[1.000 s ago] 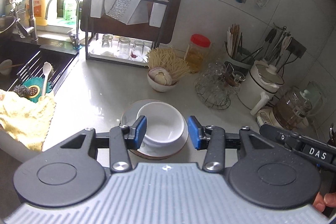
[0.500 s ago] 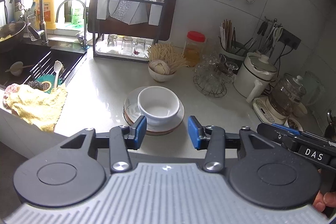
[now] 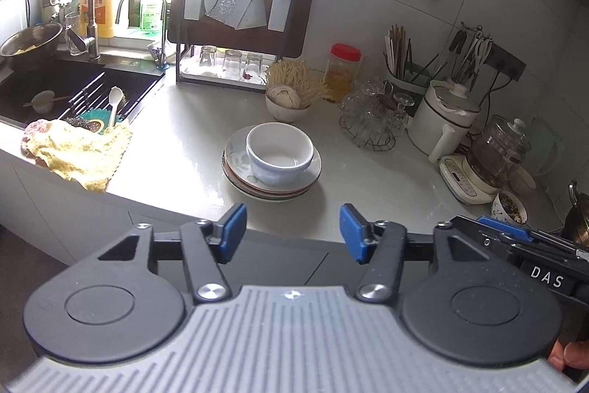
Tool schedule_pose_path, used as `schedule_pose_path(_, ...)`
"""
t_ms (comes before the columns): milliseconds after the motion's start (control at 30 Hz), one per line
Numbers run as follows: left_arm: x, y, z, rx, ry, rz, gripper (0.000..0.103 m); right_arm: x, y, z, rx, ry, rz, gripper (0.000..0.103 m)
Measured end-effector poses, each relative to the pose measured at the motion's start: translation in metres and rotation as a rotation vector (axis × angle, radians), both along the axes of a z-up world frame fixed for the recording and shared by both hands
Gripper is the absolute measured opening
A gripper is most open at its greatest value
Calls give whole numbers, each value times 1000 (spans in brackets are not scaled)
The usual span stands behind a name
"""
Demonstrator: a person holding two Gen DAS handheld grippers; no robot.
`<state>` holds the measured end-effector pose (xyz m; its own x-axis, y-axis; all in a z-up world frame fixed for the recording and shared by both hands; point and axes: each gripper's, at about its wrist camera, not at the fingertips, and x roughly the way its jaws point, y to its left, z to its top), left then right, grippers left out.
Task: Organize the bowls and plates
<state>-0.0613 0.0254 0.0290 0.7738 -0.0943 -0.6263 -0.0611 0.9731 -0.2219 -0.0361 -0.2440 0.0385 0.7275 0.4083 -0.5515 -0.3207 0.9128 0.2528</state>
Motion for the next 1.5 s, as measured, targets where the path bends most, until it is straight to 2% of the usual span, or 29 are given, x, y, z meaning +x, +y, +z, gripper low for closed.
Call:
schedule_pose_path(167,-12,-6,3,44,-14,5,93,-2,-8,4,-25,-27,-6,60)
schedule_pose_path(233,-15,-8,3,52,-16,13,96,-2,-11,3,-22,-24,-8,64)
schedule_pose_path(267,-16,-8,3,55,-12,16,96,-2,-12,2,-20,-25,-8,69)
schedule_pose_path(333,-19,-8,1,58,-4,29,97,-3,-14,1,-20,-25,-10,72)
schedule_pose_path(533,-23,-11,-2,78,10,52,99,-3,-19,-6,-38,-15,-15,74)
schedule_pose_path(567,-24,-11,-2,82,12,55,100,-3,-20,-7,-33,-17,-15,84)
schedule_pose_path(667,-24,-11,-4,87,18,63,100,-4,-21,-6,-38,-29,-20,91)
schedule_pose_path(733,-25,-10,-6,81,27,67,100,-3,-21,-6,-47,-31,-23,99)
schedule_pose_path(1333,-32,-10,-4,116,28,89,101,-10,-20,-6,-42,-23,-30,99)
schedule_pose_path(1500,-32,-8,-4,105,27,83,101,-10,-19,-6,-44,-21,-32,99)
